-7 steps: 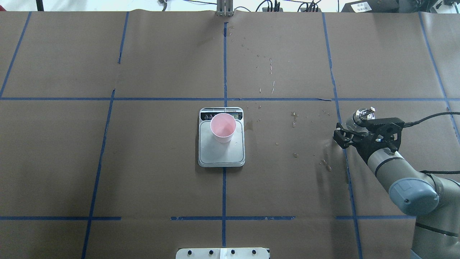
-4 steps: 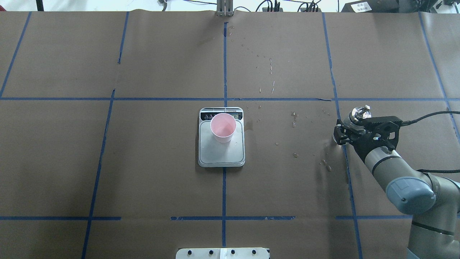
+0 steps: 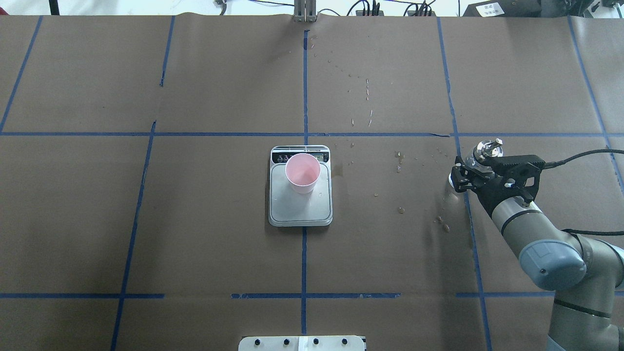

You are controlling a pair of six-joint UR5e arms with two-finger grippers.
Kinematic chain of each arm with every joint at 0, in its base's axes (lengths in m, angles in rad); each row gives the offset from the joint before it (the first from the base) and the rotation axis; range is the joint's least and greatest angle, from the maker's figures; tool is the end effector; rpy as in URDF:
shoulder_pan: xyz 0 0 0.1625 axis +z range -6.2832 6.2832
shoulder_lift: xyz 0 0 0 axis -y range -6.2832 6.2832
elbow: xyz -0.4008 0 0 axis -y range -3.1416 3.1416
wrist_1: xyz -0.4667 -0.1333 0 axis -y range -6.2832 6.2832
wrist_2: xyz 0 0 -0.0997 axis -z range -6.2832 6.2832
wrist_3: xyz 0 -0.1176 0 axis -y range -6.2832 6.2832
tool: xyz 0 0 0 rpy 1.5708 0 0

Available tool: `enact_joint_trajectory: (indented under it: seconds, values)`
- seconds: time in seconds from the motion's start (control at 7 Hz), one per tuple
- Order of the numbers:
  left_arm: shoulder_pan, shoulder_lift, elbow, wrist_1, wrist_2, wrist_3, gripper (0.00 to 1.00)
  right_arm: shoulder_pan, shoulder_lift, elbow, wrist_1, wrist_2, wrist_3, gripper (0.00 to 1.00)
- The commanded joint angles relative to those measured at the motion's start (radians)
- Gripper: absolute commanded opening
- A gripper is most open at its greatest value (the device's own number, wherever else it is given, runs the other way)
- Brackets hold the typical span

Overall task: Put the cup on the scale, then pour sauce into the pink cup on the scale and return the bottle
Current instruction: 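Lift the sauce bottle with the right gripper toward the pink cup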

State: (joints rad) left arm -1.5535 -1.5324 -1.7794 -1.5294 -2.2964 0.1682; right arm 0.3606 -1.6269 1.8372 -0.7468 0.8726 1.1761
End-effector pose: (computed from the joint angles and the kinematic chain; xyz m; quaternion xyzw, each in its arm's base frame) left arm -0.0457 -0.5556 0.5584 0.0867 0.3486 0.1091 0.9268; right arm -0.4525 -0.3939 0.4256 0.4477 -0.3222 0.1552 0.8196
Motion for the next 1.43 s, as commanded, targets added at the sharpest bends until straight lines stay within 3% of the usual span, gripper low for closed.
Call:
enact_joint_trajectory:
  seconds: [0.0, 0.14, 0.57, 1.14, 1.29]
  values:
    - [0.001, 0.000, 0.000, 0.000, -0.012, 0.000, 1.00, 0.000, 0.050, 0.004, -0.011, -0.015, -0.056, 0.00]
    - [0.003, 0.000, 0.000, 0.000, -0.050, 0.000, 1.00, 0.000, 0.071, 0.005, -0.013, -0.020, -0.199, 0.00]
    - [0.004, 0.000, 0.003, 0.000, -0.052, 0.000, 1.00, 0.024, 0.206, 0.020, -0.077, -0.031, -0.326, 0.00]
    - [0.004, 0.000, 0.006, -0.001, -0.052, 0.001, 1.00, 0.090, 0.249, 0.028, -0.092, 0.077, -0.366, 0.00]
    - [0.004, 0.000, 0.006, -0.002, -0.052, 0.000, 1.00, 0.089, 0.246, 0.031, -0.091, 0.072, -0.471, 0.00]
